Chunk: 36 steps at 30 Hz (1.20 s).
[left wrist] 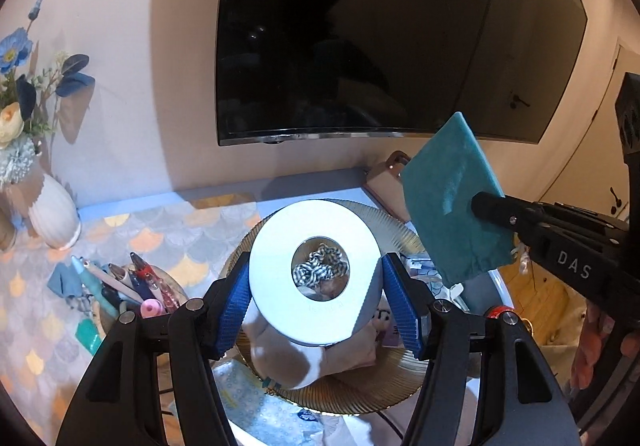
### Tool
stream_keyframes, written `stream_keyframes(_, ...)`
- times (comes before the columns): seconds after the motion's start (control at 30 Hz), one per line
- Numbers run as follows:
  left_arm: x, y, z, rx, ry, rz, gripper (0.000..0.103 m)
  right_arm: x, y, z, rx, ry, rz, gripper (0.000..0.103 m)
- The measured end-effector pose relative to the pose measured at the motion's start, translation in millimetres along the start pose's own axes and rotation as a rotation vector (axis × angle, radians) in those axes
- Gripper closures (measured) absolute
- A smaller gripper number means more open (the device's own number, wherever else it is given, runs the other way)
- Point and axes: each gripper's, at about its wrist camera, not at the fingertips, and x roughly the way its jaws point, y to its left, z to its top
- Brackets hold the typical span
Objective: Organize soft objects
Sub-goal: 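Carry the tape roll and teal pouch over the glass plate and open both tools, then move both tools back to the table toward the teal soap packet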
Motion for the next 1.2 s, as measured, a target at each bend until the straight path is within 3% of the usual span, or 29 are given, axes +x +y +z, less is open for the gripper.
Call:
stream_keyframes(0.13,8,-3,3,0.004,0.013,-0.026,0.032,9,3,1,0.000,0.006,0.017,0.095)
stream_keyframes(0.2,6,-4,3,0.013,0.005,-0.022,0.019,12,6,2,-0.024,0.034,0.024,0.057)
stream_keyframes(0.27,4,-5,4,0.012,-0.004,-0.020,0.017,5,4,-1,-0.009,-0.012,0.026,0.050)
stream_keyframes(0.33,4,-2,5,0.000,-0.003,-0.021,0.017,-3,-1,1,0.017,-0.048,0.030,0.050)
stream_keyframes(0.77,-19,32,5,-0.100,-0.056,0.004,0.017,-4,-10,8,0.059,-0.038,0.050,0.050)
stream_keyframes(0.9,-44,65,2,-0.183,-0.112,0.041,0.017,-2,10,14,0.014,-0.044,0.087,0.050)
stream_keyframes(1.03,-74,115,-3,-0.287,-0.174,0.138,0.017,1,45,25,-0.059,-0.058,0.148,0.050)
stream_keyframes(1.2,-99,191,-23,-0.491,-0.216,0.241,0.017,4,97,43,-0.158,-0.091,0.235,0.050)
